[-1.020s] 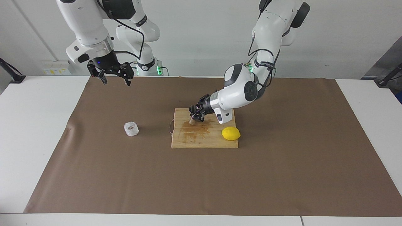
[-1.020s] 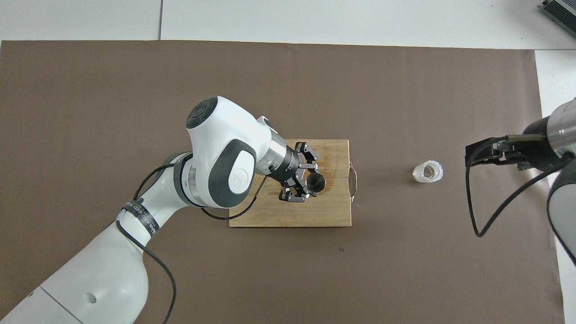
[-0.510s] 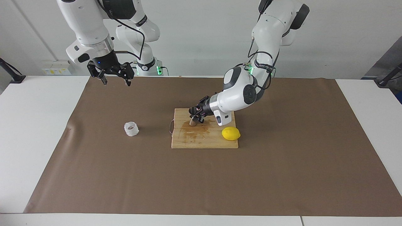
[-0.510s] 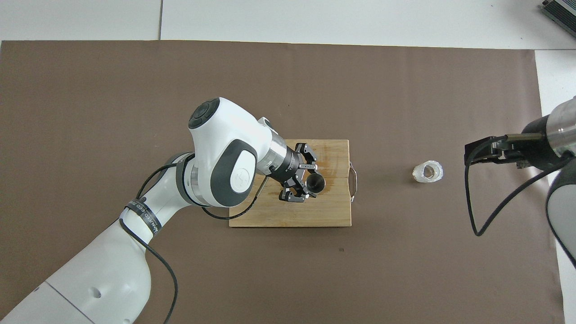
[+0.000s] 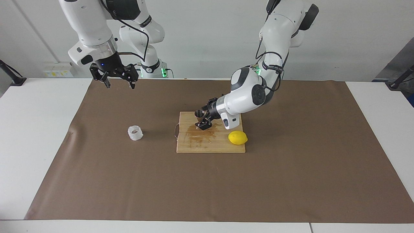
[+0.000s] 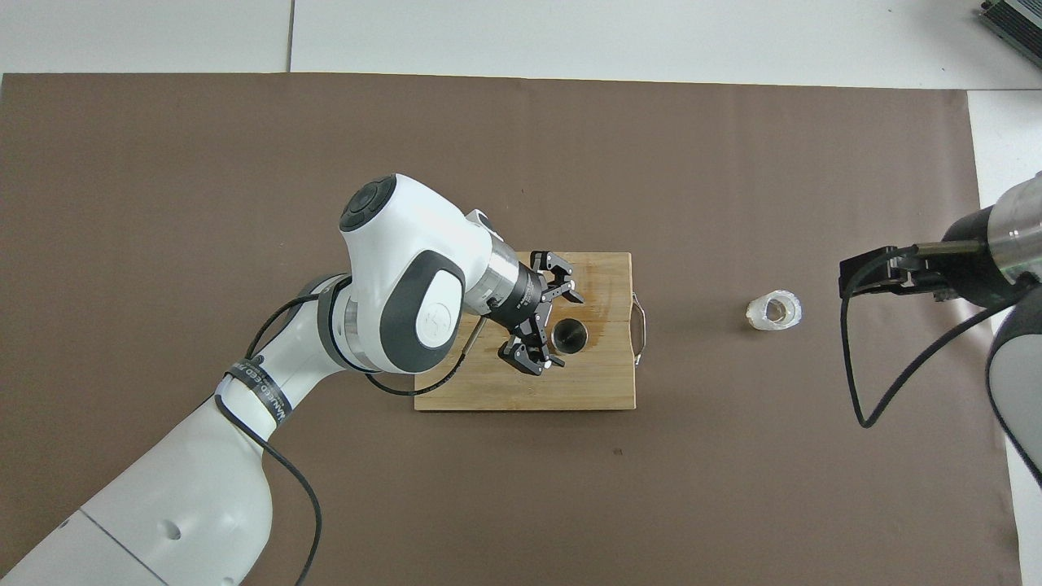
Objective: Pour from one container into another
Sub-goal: 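Release and withdraw the left gripper while the right gripper reaches the white cup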
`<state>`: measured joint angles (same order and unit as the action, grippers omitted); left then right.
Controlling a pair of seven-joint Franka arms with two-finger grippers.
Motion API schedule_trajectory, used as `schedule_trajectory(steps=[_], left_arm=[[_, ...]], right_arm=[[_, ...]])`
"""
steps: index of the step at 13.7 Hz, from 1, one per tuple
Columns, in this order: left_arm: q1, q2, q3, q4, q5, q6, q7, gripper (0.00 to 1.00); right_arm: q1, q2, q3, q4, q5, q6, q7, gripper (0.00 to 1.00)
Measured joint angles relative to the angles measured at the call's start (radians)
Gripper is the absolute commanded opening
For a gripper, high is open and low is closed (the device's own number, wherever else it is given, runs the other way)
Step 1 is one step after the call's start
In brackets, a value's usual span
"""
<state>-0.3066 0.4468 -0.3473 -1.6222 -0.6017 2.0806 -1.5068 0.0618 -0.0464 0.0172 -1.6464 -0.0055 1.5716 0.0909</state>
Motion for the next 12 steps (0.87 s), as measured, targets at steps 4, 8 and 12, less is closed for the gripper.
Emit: schedule_trajectory(steps=[4, 8, 12], left_arm=[[0.041, -0.020, 0.016, 0.132, 0.211, -0.166, -0.025, 1.00], [0.105, -0.088, 0.019, 0.171, 0.418, -0.278, -0.019, 1.00], [0.197, -0.153, 0.023, 0.171, 0.528, -0.409, 0.126, 1.00]], right_arm=[[-0.003, 0.000, 0.000, -0.036, 0.000, 0.058, -0.180, 1.00], [-0.030, 0.000, -0.002, -0.098, 0.000, 0.130, -0.458, 1.00], [-0.041, 0.000, -0.002, -0.176, 0.000, 0.200, -0.835, 1.00]])
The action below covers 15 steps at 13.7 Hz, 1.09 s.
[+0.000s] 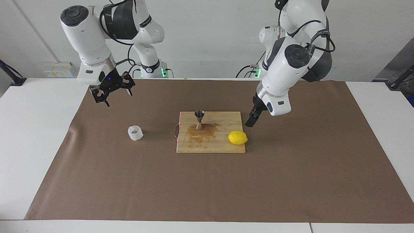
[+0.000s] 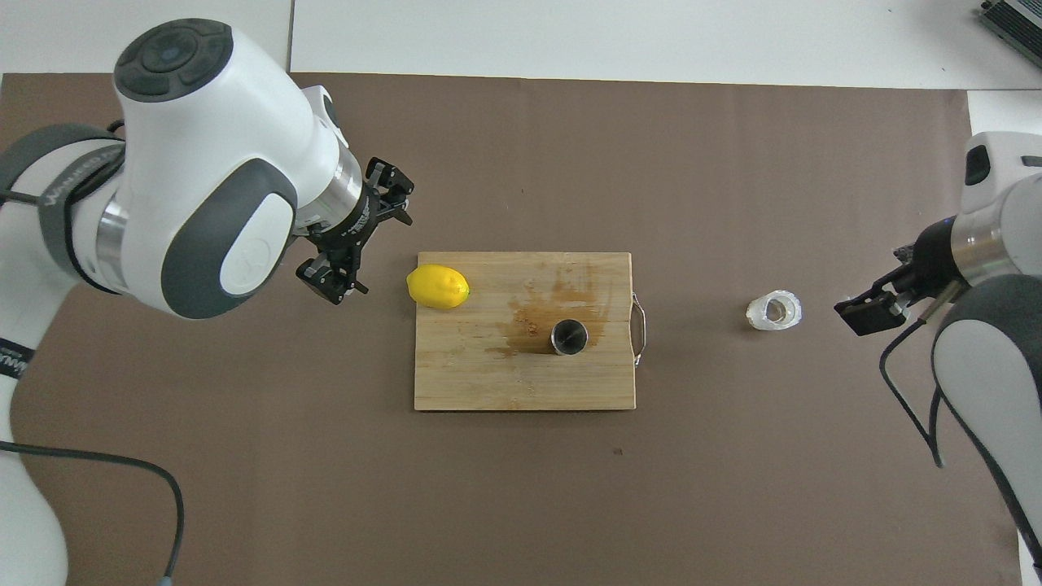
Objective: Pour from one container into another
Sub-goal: 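Release and withdraw the left gripper while the right gripper reaches the white cup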
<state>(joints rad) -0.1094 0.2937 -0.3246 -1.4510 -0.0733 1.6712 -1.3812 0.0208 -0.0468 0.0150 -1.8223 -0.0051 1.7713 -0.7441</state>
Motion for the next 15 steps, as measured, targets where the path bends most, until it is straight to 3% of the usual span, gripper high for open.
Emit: schedule_trajectory(steps=[7, 10, 15], left_arm=[[0.188, -0.057, 0.004, 0.000, 0.053, -0.087, 0.365, 1.00], [0.242, -0.060, 0.004, 0.000, 0.070, -0.110, 0.512, 1.00], [0.313, -0.062, 0.005, -0.001, 0.093, -0.160, 0.766, 1.00]], right_arm=[[-0.117, 0.024, -0.002, -0.182, 0.145, 0.151, -0.776, 1.00], [-0.171, 0.096, -0.003, -0.212, 0.253, 0.214, -1.049, 1.00], [-0.211, 0.206, -0.003, -0.213, 0.419, 0.248, -1.342, 1.00]])
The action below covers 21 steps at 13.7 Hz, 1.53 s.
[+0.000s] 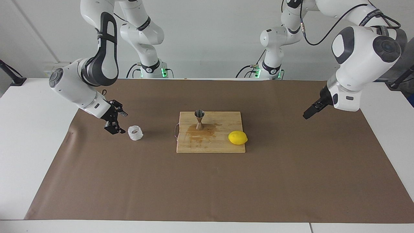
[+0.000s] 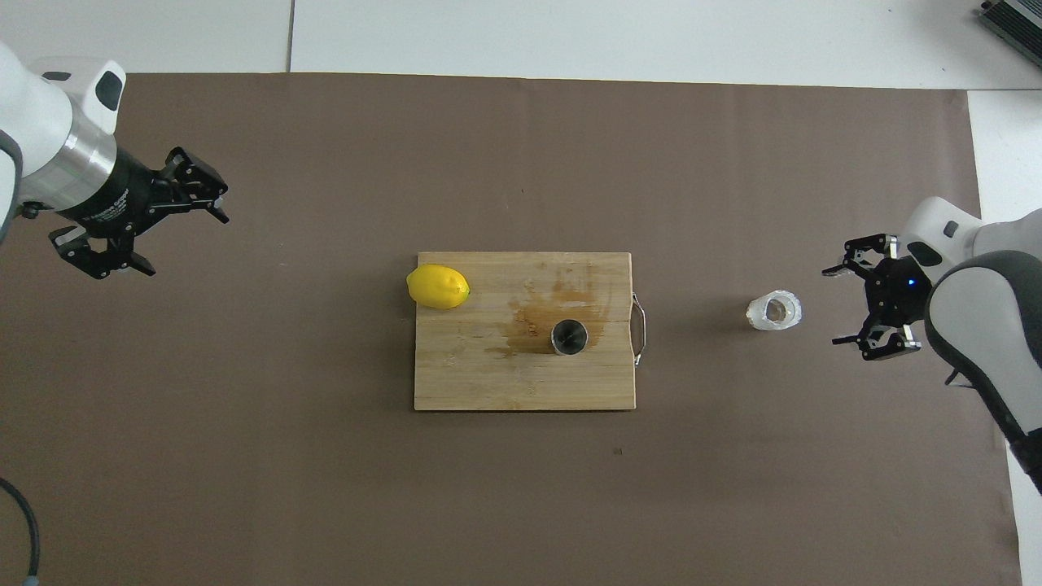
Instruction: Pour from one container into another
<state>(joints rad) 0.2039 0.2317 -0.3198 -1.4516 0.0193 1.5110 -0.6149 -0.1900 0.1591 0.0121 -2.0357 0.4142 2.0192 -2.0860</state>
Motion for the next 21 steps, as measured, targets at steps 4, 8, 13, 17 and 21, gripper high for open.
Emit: schedule_trajectory(steps=[4, 8, 13, 17, 21], left_arm=[[0.058, -0.017, 0.002, -0.017, 0.000, -0.015, 0.199, 1.00], [-0.036, -0.121, 0.122, -0.111, 0.000, -0.005, 0.269, 1.00], [-0.133, -0.167, 0.247, -0.160, 0.000, 0.000, 0.489, 1.00], [-0.136, -0.181, 0.260, -0.161, -0.001, -0.001, 0.530, 1.00], [-0.149, -0.184, 0.256, -0.128, -0.030, -0.001, 0.530, 1.00]], right_arm=[[-0.016, 0.058, 0.000, -0.001, 0.057, 0.001, -0.124, 1.00], [-0.061, 0.151, 0.000, -0.002, 0.164, -0.012, -0.304, 1.00], [-0.063, 0.171, 0.006, 0.000, 0.196, -0.067, -0.341, 1.00], [-0.063, 0.175, 0.006, 0.000, 0.204, -0.076, -0.342, 1.00], [-0.077, 0.177, 0.004, 0.000, 0.209, -0.076, -0.332, 1.00]])
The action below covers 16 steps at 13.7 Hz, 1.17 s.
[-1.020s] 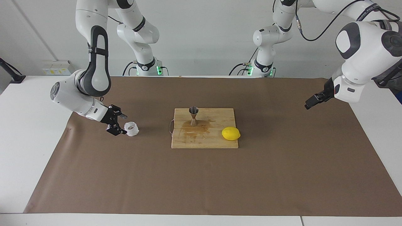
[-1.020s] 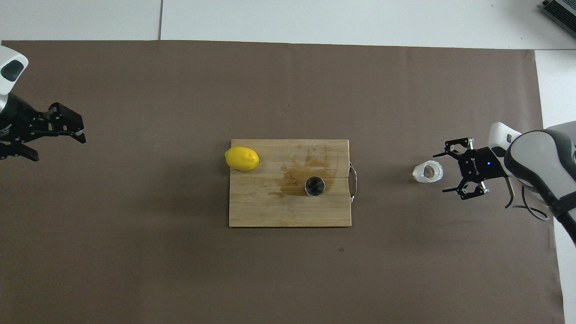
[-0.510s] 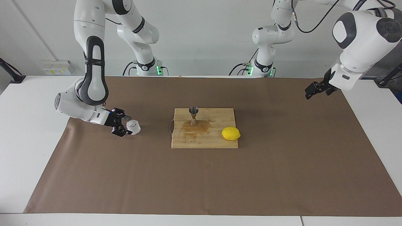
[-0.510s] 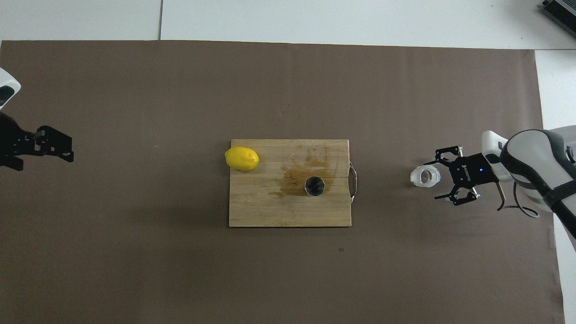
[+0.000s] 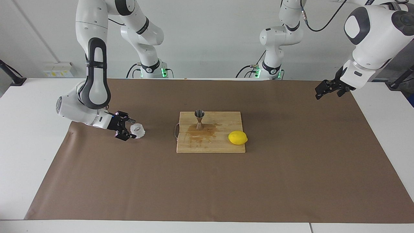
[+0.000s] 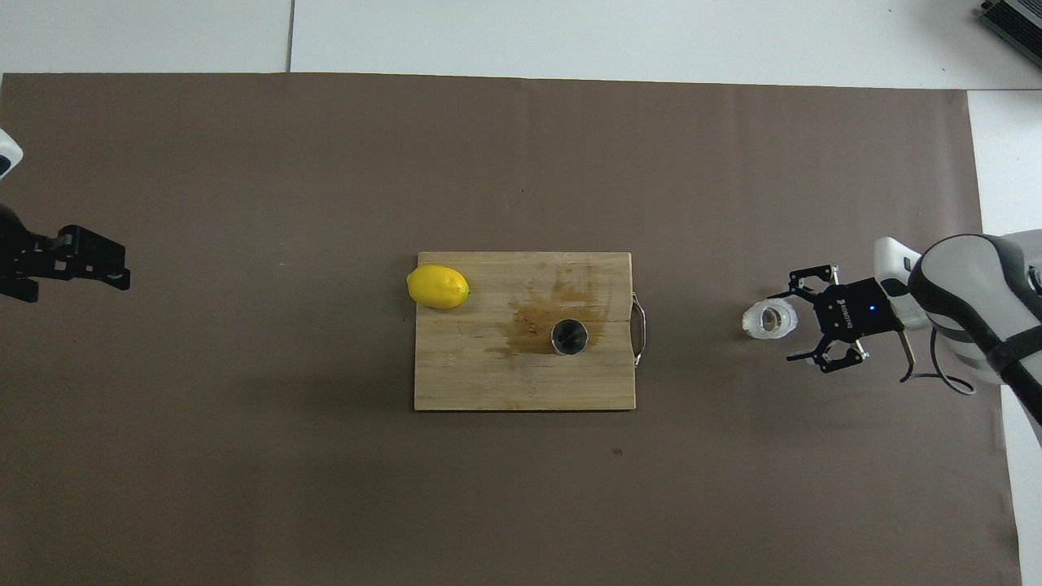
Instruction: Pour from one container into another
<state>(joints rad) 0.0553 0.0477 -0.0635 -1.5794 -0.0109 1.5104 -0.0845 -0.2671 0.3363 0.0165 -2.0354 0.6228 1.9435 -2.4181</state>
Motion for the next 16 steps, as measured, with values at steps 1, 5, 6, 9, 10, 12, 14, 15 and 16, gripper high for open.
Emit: schedule_trajectory(steps=[1, 5, 6, 9, 10, 12, 14, 15, 16], left_arm=[[0.000, 0.004, 0.000, 0.018, -0.004, 0.000, 0.000, 1.00], [0.000, 0.013, 0.000, 0.047, -0.010, 0.000, 0.075, 1.00], [0.000, 0.013, 0.001, 0.047, -0.010, 0.000, 0.108, 1.00], [-0.007, 0.014, 0.001, 0.044, 0.000, 0.002, 0.140, 1.00], [-0.019, 0.013, 0.001, 0.038, 0.014, 0.010, 0.143, 1.00], [-0.052, -0.003, -0.001, 0.008, 0.033, 0.036, 0.142, 1.00], [-0.059, -0.032, -0.001, -0.016, 0.033, 0.041, 0.142, 1.00], [-0.059, -0.045, 0.000, -0.024, 0.030, 0.041, 0.142, 1.00], [-0.059, -0.054, 0.002, -0.029, 0.025, 0.041, 0.142, 1.00]], right_arm=[[-0.006, 0.001, 0.000, 0.000, 0.000, -0.001, 0.011, 1.00], [-0.015, 0.001, -0.001, -0.001, 0.000, -0.031, 0.055, 1.00], [-0.019, 0.001, -0.002, -0.001, 0.000, -0.036, 0.061, 1.00], [-0.048, 0.001, -0.003, -0.002, 0.000, -0.042, 0.062, 1.00], [-0.055, 0.001, -0.003, -0.002, 0.000, -0.042, 0.062, 1.00], [-0.072, 0.001, -0.003, -0.002, 0.000, -0.043, 0.062, 1.00], [-0.075, 0.001, -0.002, -0.002, 0.000, -0.043, 0.060, 1.00], [-0.072, 0.001, 0.000, -0.002, 0.000, -0.043, 0.051, 1.00], [-0.061, 0.001, 0.000, -0.002, 0.000, -0.042, 0.032, 1.00]])
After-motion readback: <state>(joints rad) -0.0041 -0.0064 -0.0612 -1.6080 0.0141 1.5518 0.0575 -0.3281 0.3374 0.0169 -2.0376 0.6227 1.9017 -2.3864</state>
